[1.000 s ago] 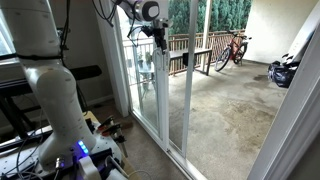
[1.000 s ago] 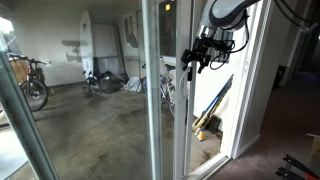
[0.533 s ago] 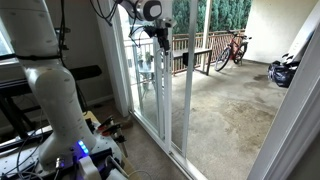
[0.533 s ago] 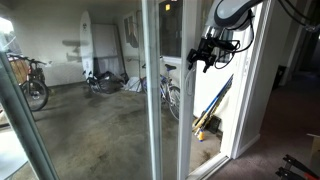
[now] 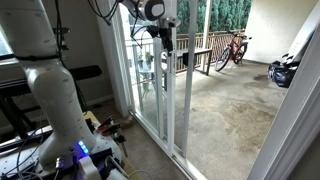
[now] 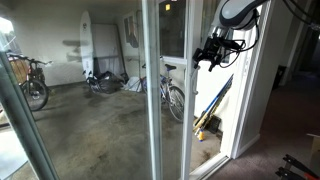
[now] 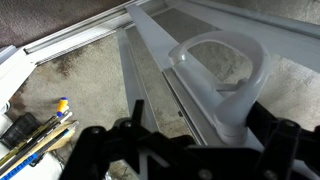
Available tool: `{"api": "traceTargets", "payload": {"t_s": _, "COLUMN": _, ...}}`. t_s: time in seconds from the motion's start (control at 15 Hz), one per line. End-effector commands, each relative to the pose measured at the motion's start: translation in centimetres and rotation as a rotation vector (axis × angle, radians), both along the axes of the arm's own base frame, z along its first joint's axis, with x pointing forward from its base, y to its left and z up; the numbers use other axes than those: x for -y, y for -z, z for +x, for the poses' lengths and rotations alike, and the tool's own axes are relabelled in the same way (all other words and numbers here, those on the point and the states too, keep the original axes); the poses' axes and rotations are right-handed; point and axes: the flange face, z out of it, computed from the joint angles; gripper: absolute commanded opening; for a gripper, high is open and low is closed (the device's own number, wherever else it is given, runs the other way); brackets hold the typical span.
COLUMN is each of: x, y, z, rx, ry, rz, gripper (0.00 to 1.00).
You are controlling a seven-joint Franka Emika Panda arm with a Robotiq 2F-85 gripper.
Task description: Slide the glass door to the right
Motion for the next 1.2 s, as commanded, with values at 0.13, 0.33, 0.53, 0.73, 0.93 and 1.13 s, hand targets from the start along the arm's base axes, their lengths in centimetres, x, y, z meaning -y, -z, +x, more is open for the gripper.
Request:
{"api": "traceTargets", "payload": {"t_s": 0.13, "x": 7.1, "y": 0.7, "z": -4.5, "rx": -0.045, "ry": 0.008, "rz": -0.006, "gripper": 1.0}}
{"api": "traceTargets", "payload": {"t_s": 0.33, "x": 8.3, "y": 0.8, "z": -4.9, "rx": -0.044, "ry": 0.01, "rz": -0.007, "gripper": 1.0}}
{"api": "traceTargets", "payload": {"t_s": 0.53, "x": 5.8, "y": -0.6, "z": -1.4, "rx": 0.018, "ry": 0.042, "rz": 0.002, "gripper": 1.0}}
{"api": "traceTargets", "payload": {"t_s": 0.73, "x": 6.0, "y": -0.7, "z": -1.4, "rx": 0.021, "ry": 0.043, "rz": 0.001, "gripper": 1.0}}
{"api": "traceTargets", "payload": {"t_s": 0.93, "x": 5.8, "y": -0.5, "z": -1.4, "rx": 0.018, "ry": 0.039, "rz": 0.001, "gripper": 1.0}}
{"api": "traceTargets", "payload": {"t_s": 1.13, "x": 5.8, "y": -0.5, "z": -1.3, "rx": 0.017, "ry": 0.038, "rz": 0.001, "gripper": 1.0}}
